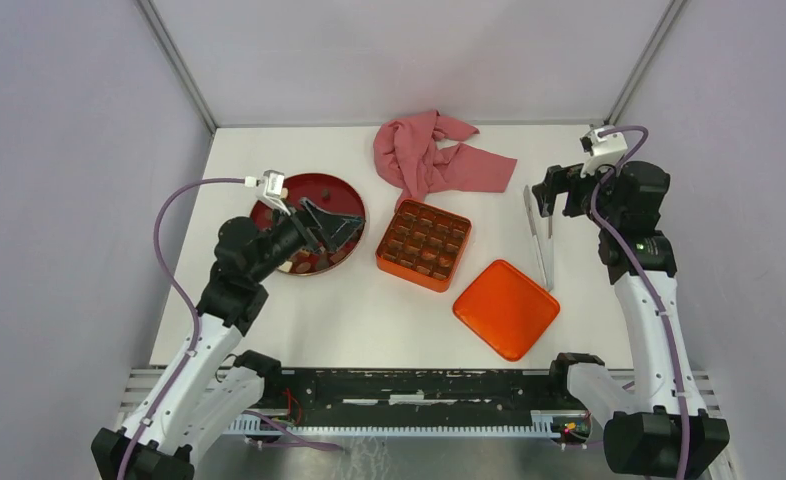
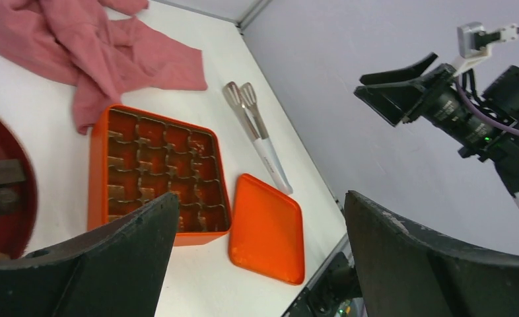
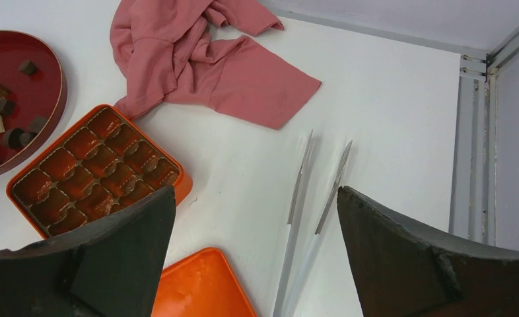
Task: Pack the chocolate
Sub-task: Pick up the clamp from the center of the board.
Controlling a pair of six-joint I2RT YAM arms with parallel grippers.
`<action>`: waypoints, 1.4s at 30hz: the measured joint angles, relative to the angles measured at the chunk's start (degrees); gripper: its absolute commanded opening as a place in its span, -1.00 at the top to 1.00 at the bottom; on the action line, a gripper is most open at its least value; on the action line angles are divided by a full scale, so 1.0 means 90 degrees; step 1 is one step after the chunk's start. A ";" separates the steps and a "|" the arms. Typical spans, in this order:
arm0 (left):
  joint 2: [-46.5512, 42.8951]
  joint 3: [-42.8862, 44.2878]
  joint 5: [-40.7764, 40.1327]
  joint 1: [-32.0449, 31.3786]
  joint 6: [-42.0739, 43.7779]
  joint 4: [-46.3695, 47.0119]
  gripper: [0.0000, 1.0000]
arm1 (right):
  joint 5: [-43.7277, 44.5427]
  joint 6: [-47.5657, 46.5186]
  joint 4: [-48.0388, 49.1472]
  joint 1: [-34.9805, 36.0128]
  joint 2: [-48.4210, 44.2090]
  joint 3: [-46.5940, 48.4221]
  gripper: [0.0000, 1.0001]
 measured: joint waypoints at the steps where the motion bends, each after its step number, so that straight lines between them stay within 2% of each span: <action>1: -0.0007 -0.0046 0.0053 -0.0056 -0.0073 0.0107 -0.99 | 0.0022 0.0024 -0.0007 0.0000 -0.0019 0.0000 -0.96; 7: -0.0126 -0.0398 0.0185 -0.0238 -0.0593 0.0991 -0.99 | -0.0095 -0.0029 0.0046 0.0000 -0.0138 -0.0107 -0.96; 13: 0.0034 -0.1025 0.0279 -0.0277 -0.1506 0.2572 -1.00 | -0.0967 -0.1348 -0.0104 0.0070 0.0092 -0.0253 -0.96; 16: 0.0245 -0.1205 0.0279 -0.0277 -0.1785 0.2994 -0.99 | -0.1093 -0.1977 -0.0163 0.0146 0.0267 -0.0325 -0.96; 18: 0.0306 -0.1188 0.0245 -0.0277 -0.1739 0.2810 -0.99 | -0.0930 -0.2229 -0.0138 0.0192 0.0381 -0.0459 -0.86; 19: 0.0299 -0.1149 0.0199 -0.0277 -0.1651 0.2562 -0.99 | -0.0726 -0.2322 -0.0136 0.0192 0.0474 -0.0532 -0.71; 23: 0.0194 -0.0848 -0.0151 -0.0284 -0.1083 0.1394 -0.99 | 0.0236 -0.2353 0.0087 0.0175 0.1015 -0.0792 -0.34; 27: -0.0134 -0.0780 -0.0435 -0.0284 -0.0709 0.0729 -0.99 | 0.1173 -0.2064 0.0384 0.0134 0.1603 -0.1202 -0.16; 31: -0.0318 -0.0789 -0.0532 -0.0284 -0.0568 0.0420 -0.99 | 0.1549 -0.1702 0.0580 -0.0034 0.2242 -0.1105 -0.07; 36: -0.0440 -0.0833 -0.0619 -0.0284 -0.0532 0.0255 -0.99 | 0.1579 -0.1324 0.0743 -0.0194 0.3186 -0.0648 0.03; 42: -0.0573 -0.0833 -0.0624 -0.0289 -0.0483 0.0063 -0.99 | 0.1600 -0.1069 0.0804 -0.0197 0.4114 -0.0192 0.06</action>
